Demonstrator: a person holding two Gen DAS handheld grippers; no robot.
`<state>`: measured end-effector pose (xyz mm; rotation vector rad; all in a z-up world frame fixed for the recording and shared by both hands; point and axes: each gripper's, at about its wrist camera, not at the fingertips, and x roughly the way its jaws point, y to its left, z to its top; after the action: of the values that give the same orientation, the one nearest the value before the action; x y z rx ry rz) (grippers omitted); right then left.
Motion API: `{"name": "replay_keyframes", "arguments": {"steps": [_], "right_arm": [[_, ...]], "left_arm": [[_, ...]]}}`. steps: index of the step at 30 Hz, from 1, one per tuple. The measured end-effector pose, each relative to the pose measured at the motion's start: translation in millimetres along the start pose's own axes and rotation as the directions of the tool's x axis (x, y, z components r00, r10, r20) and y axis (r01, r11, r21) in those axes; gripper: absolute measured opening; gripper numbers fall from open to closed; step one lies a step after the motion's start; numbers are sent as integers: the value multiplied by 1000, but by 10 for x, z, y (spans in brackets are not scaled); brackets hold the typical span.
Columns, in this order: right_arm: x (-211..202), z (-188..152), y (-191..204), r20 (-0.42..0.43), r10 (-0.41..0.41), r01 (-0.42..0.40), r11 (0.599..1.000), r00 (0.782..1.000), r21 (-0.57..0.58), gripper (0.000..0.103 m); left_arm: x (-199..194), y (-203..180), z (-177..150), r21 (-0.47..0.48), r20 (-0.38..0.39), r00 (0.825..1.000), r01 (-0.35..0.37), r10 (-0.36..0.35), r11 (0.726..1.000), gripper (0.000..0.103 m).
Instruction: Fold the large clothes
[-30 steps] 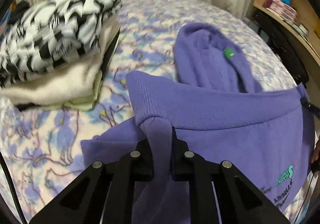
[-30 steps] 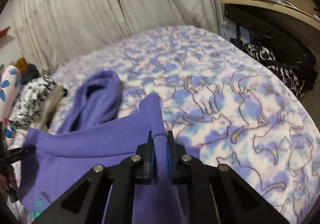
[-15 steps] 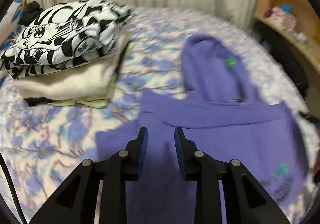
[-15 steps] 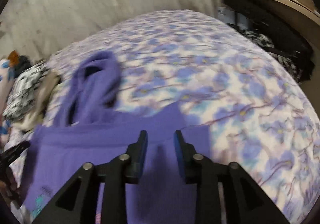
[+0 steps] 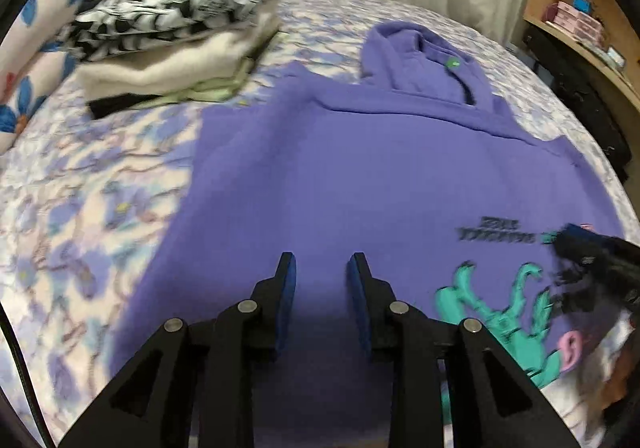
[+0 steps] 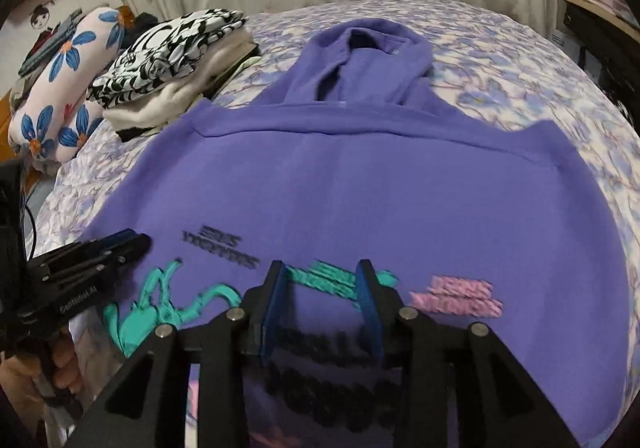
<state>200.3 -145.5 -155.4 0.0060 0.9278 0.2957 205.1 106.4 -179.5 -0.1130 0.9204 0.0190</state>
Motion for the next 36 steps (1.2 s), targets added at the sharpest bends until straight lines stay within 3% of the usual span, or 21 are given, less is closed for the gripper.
{"name": "replay_keyframes", "arguments": {"steps": [3,5,6,7,9,10,16,21,23,28,32,36], "right_arm": [[-163,-124,-316,5,-90,90,995,996,35,30],[-298,-249,-692,-3,-237,236,967,972,93,31],[-346,-301,-859,-14,-265,265,955,964,132,31],[-419,-378,-1083,-20,-263,262,946,965,193,28],[-532,-500,-1345,-12,-191,187,940,981,285,12],[-575,-529,-1381,-13,-186,181,937,983,299,10],[-536,-503,-1106,-44,-299,301,932,953,202,17],[-591,-514,-1054,-52,-277,281,929,959,241,31],[-618,-522,-1020,-56,-276,281,928,960,243,33],[-715,-549,-907,-55,-250,255,935,967,247,33],[-832,-591,-831,-50,-232,237,941,971,243,33],[-944,-671,-753,-46,-197,202,944,979,260,33]], "left_arm": [[-40,194,-31,-32,-6,1000,-23,22,999,26],[-70,286,-39,-49,-8,1000,-24,24,999,26],[-86,311,-52,-51,-9,1000,-31,30,998,25],[-89,313,-58,-47,-8,999,-40,39,998,25],[-72,287,-57,-38,-4,998,-62,61,997,25],[-71,275,-64,-34,-3,997,-73,73,997,25],[-81,251,-67,-47,-23,994,-106,105,993,25],[-146,198,-71,-61,-53,991,-125,122,990,27],[-183,172,-79,-68,-60,990,-129,125,989,31],[-317,118,-124,-97,-77,993,-102,94,990,57],[-505,62,-182,-103,-77,992,-112,104,988,60],[-701,37,-281,-108,-78,993,-94,85,990,70]]}}
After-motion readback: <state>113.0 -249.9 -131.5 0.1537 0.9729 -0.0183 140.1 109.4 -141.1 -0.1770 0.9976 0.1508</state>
